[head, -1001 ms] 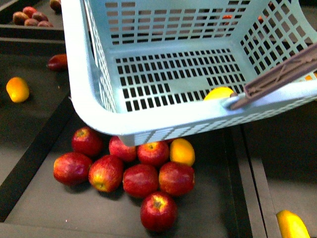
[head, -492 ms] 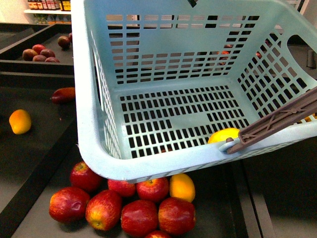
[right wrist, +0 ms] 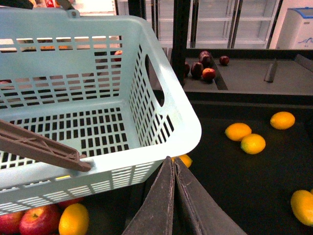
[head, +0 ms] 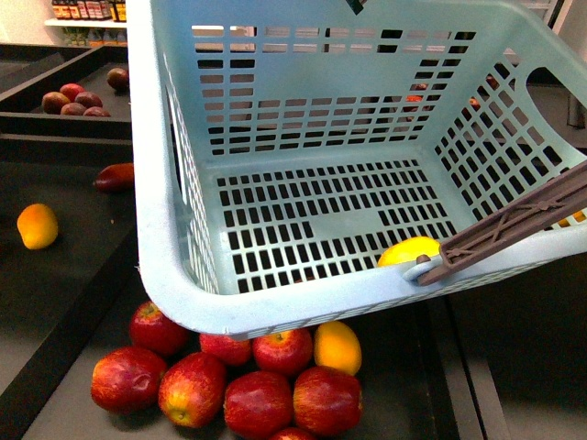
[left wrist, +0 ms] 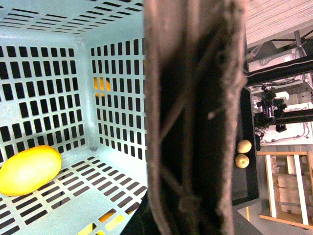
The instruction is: Pick lemon and mango into basket
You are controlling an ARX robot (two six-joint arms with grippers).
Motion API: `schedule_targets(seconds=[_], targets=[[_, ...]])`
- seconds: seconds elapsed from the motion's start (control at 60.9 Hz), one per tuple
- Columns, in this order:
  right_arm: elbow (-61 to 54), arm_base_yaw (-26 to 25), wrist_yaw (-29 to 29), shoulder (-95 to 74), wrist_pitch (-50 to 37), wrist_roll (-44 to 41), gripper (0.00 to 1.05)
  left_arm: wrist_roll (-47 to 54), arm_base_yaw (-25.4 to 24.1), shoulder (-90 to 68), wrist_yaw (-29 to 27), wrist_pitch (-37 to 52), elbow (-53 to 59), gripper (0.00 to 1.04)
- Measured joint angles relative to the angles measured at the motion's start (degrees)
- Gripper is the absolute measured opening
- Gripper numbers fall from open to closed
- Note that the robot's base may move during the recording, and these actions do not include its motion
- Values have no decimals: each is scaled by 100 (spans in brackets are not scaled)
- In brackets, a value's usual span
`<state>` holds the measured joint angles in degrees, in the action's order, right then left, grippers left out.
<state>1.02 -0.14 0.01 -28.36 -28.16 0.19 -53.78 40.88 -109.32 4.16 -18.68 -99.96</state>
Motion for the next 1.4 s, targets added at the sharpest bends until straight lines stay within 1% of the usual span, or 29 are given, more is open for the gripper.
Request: schedule_targets(seconds=[0.066, 0.098, 0.131, 0.213, 0.263, 0.279, 0.378, 0.492, 0.575, 0.624, 0.64, 0.706, 0.788, 1.149, 1.395], targets=[[0, 2, 0, 181, 186, 0, 2, 0, 0, 0, 7, 0, 0, 5], [0, 2, 0, 234, 245, -2, 5, 0, -2, 0, 7, 0, 0, 5], [0, 2, 0, 289, 260, -2, 12, -2, -2, 0, 9, 0, 0, 5], [0, 2, 0, 313, 269, -2, 24, 0, -2, 0, 4, 0, 0, 5], [0, 2, 0, 313, 273, -2, 35, 0, 0, 0, 4, 0, 0, 5], [0, 2, 0, 313, 273, -2, 37, 0, 0, 0, 4, 0, 0, 5], [0, 2, 0, 319, 273, -2, 58, -2, -2, 0, 0, 0, 0, 5], [0, 2, 0, 319, 273, -2, 75, 2, -2, 0, -4, 0, 0, 5], [-2, 2, 22, 326, 273, -2, 90, -2, 0, 0, 4, 0, 0, 5], [-2, 4, 22, 326, 273, 0, 96, 2, 22, 0, 2, 0, 0, 5], [-2, 4, 24, 326, 273, 0, 98, 4, 35, 0, 2, 2, 0, 5], [-2, 4, 22, 326, 273, -2, 96, 7, 68, 0, 52, 2, 0, 5], [-2, 4, 20, 345, 273, -2, 96, -46, 77, 2, 138, 2, -2, 5], [-2, 7, 17, 334, 278, -4, 96, -11, 17, 0, -24, 0, -9, 5], [-2, 9, 0, 334, 278, -2, 96, -9, 4, 0, 20, 0, -9, 5]])
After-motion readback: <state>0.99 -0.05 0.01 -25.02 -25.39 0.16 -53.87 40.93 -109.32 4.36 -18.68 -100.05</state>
